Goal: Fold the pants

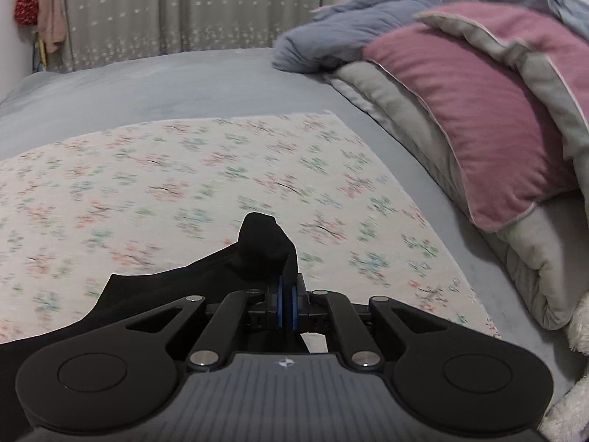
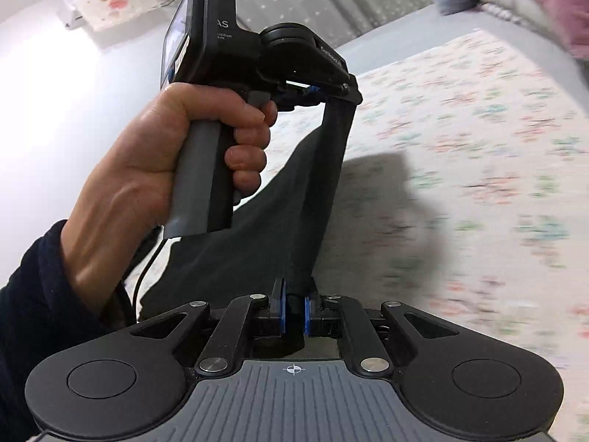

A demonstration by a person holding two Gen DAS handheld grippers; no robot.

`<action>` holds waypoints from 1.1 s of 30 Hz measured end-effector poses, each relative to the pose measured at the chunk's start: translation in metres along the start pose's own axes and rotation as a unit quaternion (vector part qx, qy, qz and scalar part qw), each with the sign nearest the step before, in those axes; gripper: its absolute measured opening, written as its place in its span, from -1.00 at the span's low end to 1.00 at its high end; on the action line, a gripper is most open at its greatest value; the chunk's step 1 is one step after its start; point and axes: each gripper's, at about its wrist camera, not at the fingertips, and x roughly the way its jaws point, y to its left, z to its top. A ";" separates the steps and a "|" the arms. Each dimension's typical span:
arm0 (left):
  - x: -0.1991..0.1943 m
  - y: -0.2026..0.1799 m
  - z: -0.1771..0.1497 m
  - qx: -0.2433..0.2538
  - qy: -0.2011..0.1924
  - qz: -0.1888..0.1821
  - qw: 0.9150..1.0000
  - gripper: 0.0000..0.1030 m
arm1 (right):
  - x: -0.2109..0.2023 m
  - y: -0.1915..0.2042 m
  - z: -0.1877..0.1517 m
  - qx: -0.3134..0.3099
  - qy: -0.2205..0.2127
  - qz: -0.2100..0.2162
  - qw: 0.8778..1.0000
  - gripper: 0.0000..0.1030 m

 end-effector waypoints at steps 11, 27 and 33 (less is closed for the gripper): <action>0.061 -0.012 -0.032 0.017 0.054 -0.020 0.998 -0.69 | 0.028 -0.026 -0.022 0.022 0.053 -0.070 0.996 -0.83; 0.036 0.013 0.000 0.036 -0.013 -0.034 0.999 -0.23 | 0.037 -0.025 -0.013 0.028 0.059 -0.082 0.994 -0.82; -0.011 0.091 0.000 -0.011 -0.036 -0.018 0.999 -0.05 | 0.045 -0.025 -0.012 0.030 0.060 -0.087 0.994 -0.81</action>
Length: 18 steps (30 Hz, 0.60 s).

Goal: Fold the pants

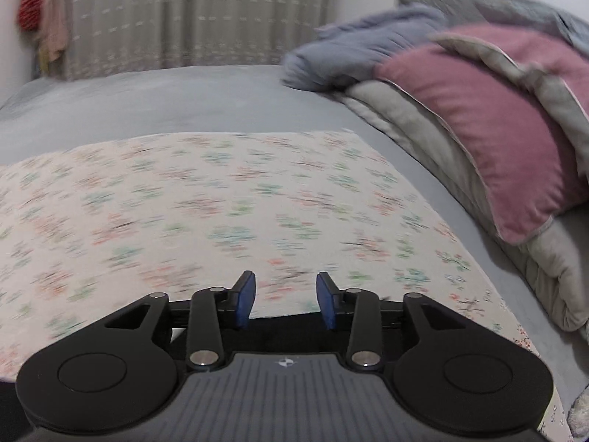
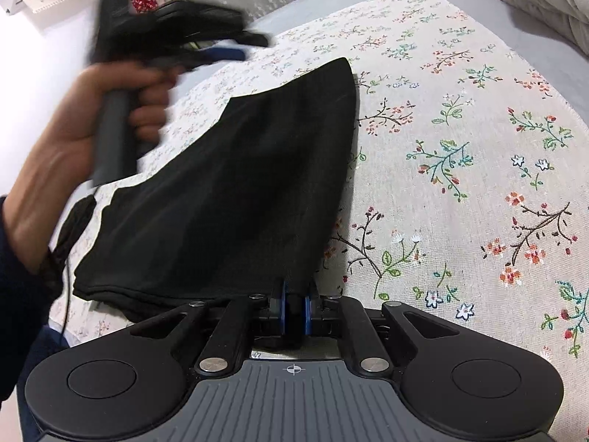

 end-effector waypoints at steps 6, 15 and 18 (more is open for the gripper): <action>-0.054 0.083 -0.048 -0.017 0.021 0.028 0.999 -0.04 | 0.000 0.001 -0.001 0.009 -0.004 -0.004 1.000 -0.79; -0.082 0.162 -0.138 -0.065 0.055 0.079 0.993 -0.03 | 0.000 0.002 -0.005 0.028 -0.014 -0.008 0.999 -0.72; -0.095 0.165 -0.145 -0.056 0.038 0.086 0.994 -0.02 | -0.002 -0.001 -0.007 0.047 -0.020 -0.003 0.999 -0.67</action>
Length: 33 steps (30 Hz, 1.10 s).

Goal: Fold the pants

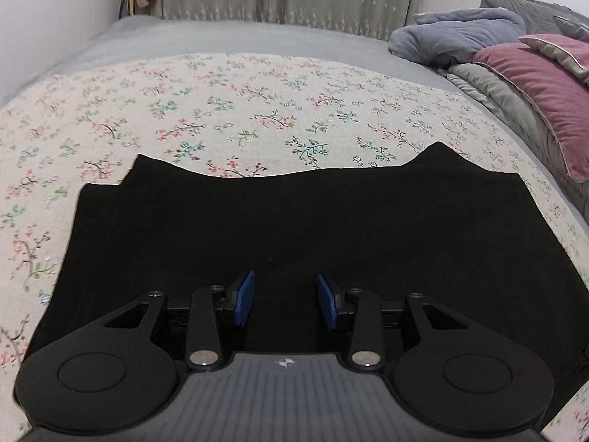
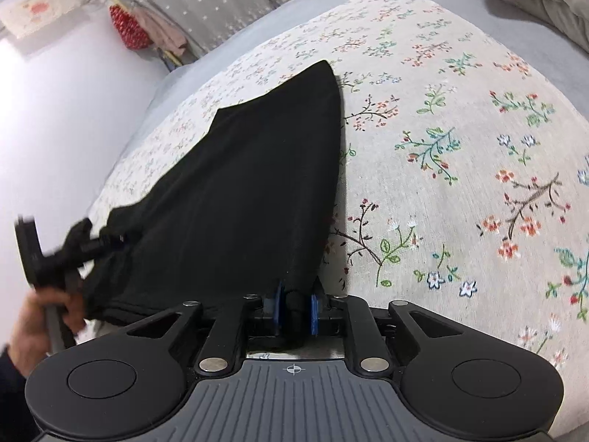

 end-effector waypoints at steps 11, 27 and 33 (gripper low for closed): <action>-0.017 0.047 -0.013 0.009 -0.009 0.030 0.999 0.42 | -0.005 -0.027 -0.011 0.124 -0.035 0.069 0.989 -0.36; -0.049 -0.020 -0.009 0.046 -0.044 -0.038 0.997 0.22 | -0.005 -0.021 -0.015 0.120 -0.033 0.055 0.991 -0.36; -0.036 -0.079 -0.033 0.096 -0.026 -0.073 0.992 0.22 | -0.007 -0.028 -0.019 0.145 -0.053 0.065 0.986 -0.36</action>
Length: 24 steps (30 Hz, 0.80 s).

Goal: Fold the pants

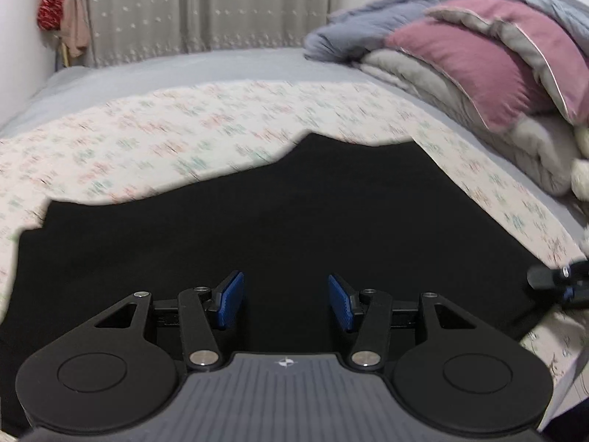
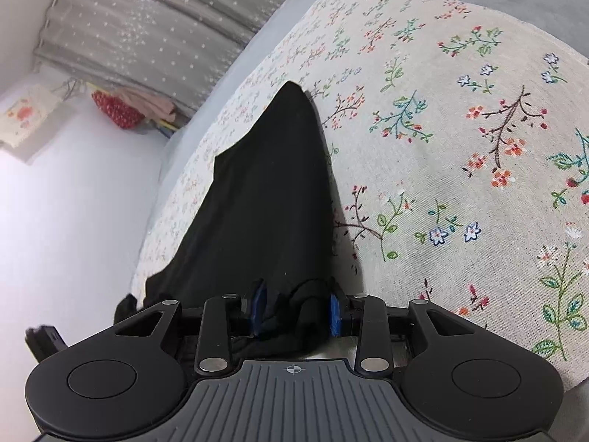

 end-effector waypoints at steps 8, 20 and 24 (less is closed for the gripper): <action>0.001 -0.015 -0.020 0.024 0.022 0.010 0.999 0.23 | -0.003 0.000 -0.003 0.011 -0.020 -0.002 1.000 -0.36; 0.001 -0.019 -0.006 -0.012 0.008 -0.034 0.999 0.22 | 0.003 -0.002 -0.016 0.068 -0.077 0.021 0.995 -0.35; 0.017 -0.025 -0.017 -0.003 0.031 -0.020 0.999 0.22 | 0.005 0.001 -0.017 0.061 -0.083 -0.001 0.995 -0.65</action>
